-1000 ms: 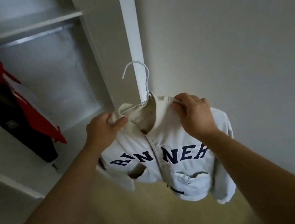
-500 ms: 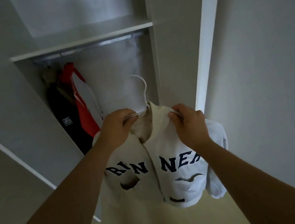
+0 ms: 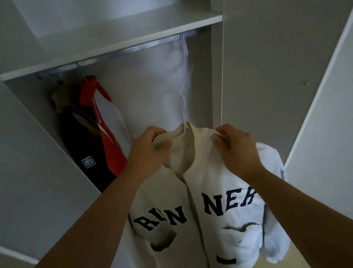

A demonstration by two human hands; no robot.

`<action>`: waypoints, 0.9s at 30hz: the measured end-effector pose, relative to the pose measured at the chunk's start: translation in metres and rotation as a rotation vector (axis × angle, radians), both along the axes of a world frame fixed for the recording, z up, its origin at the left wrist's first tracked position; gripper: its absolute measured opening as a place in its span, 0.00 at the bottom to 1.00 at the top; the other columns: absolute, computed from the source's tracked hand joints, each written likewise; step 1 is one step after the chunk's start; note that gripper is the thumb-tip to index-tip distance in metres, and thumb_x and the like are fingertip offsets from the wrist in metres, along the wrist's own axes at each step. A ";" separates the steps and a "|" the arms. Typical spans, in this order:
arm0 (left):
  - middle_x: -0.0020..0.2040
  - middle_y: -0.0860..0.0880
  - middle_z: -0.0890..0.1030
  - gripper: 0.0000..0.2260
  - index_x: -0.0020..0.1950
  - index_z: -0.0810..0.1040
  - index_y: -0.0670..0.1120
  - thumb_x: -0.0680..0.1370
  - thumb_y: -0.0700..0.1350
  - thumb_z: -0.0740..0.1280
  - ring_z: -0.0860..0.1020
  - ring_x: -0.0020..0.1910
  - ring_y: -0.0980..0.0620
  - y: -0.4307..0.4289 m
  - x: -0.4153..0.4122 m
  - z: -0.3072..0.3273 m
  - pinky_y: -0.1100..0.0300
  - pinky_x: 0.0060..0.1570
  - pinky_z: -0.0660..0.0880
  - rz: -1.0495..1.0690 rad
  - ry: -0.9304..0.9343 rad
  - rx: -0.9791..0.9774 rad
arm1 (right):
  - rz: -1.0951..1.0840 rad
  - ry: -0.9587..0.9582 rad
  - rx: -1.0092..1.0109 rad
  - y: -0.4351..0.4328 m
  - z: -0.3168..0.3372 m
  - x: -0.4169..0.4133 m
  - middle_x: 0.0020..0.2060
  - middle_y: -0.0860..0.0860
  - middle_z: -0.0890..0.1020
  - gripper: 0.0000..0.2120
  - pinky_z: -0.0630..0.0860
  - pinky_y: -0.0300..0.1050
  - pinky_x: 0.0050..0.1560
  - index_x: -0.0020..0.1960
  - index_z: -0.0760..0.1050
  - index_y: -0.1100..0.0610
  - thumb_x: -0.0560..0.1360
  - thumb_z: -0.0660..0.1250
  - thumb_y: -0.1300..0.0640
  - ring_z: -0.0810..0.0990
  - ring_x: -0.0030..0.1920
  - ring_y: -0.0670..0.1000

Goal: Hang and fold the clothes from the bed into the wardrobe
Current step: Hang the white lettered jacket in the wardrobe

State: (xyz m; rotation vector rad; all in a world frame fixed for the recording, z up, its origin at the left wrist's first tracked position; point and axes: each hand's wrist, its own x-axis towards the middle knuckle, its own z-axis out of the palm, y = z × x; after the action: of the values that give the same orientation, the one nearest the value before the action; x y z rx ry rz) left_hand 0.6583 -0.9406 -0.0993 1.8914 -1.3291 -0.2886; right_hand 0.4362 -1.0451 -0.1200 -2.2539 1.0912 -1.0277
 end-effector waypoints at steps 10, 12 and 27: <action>0.38 0.52 0.73 0.05 0.47 0.73 0.49 0.82 0.45 0.64 0.77 0.37 0.43 -0.126 0.070 -0.023 0.49 0.38 0.75 -0.395 -0.541 0.102 | -0.134 0.113 0.021 -0.069 -0.029 0.057 0.37 0.50 0.82 0.07 0.79 0.49 0.37 0.53 0.78 0.53 0.80 0.67 0.51 0.80 0.35 0.56; 0.46 0.49 0.78 0.09 0.59 0.75 0.49 0.79 0.39 0.66 0.80 0.41 0.43 -0.153 0.080 -0.032 0.53 0.37 0.73 -0.394 -0.642 0.120 | -0.155 0.126 0.056 -0.088 -0.034 0.062 0.39 0.50 0.82 0.07 0.79 0.49 0.38 0.54 0.78 0.52 0.80 0.66 0.50 0.80 0.37 0.56; 0.53 0.43 0.77 0.12 0.62 0.72 0.42 0.79 0.37 0.64 0.78 0.47 0.42 -0.287 0.181 -0.022 0.49 0.43 0.75 -0.288 -0.749 0.264 | -0.192 0.176 0.040 -0.198 -0.028 0.174 0.36 0.52 0.82 0.13 0.74 0.46 0.36 0.55 0.79 0.50 0.83 0.59 0.46 0.82 0.36 0.58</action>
State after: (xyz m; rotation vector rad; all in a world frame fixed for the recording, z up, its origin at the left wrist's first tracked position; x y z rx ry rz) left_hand 0.8395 -1.2272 -0.1217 2.1176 -2.1555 0.1356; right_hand 0.6100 -1.2434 -0.1481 -2.2761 1.4121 -0.8824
